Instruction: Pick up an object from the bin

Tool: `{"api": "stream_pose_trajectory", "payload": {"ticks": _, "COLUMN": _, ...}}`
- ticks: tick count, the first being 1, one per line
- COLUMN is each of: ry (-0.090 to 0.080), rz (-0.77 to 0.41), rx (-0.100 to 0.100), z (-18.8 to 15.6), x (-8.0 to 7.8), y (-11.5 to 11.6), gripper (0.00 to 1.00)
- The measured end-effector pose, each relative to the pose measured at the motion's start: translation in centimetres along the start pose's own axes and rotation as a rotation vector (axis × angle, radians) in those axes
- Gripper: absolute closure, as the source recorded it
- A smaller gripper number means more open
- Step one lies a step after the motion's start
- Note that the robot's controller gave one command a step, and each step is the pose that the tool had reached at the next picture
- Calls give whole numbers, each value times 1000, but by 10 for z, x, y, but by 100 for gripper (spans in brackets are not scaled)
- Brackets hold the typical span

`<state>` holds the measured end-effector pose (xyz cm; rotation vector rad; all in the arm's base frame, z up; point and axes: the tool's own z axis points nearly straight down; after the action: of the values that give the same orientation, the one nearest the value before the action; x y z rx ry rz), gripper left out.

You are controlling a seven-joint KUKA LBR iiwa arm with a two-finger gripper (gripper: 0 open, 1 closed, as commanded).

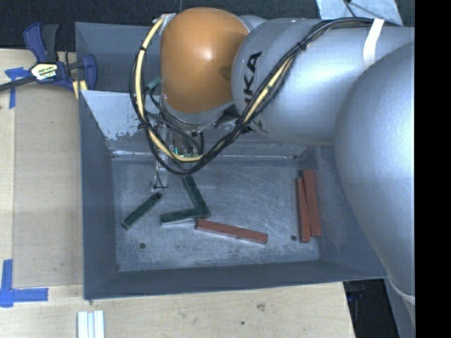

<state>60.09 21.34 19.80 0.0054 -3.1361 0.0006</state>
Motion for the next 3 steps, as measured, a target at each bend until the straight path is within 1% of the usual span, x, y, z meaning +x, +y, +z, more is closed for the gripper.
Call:
{"api": "stream_pose_trajectory", "payload": {"ticks": 1, "ry": -5, "rz": -444, "rx": 0, "z": 129, "x": 28, "y": 23, "gripper": 0}}
{"api": "stream_pose_trajectory", "payload": {"ticks": 2, "ry": -12, "rz": -478, "rx": 0, "z": 96, "x": 30, "y": 12, "gripper": 0}}
{"api": "stream_pose_trajectory", "payload": {"ticks": 3, "ry": -4, "rz": -401, "rx": 0, "z": 93, "x": 40, "y": 10, "gripper": 0}}
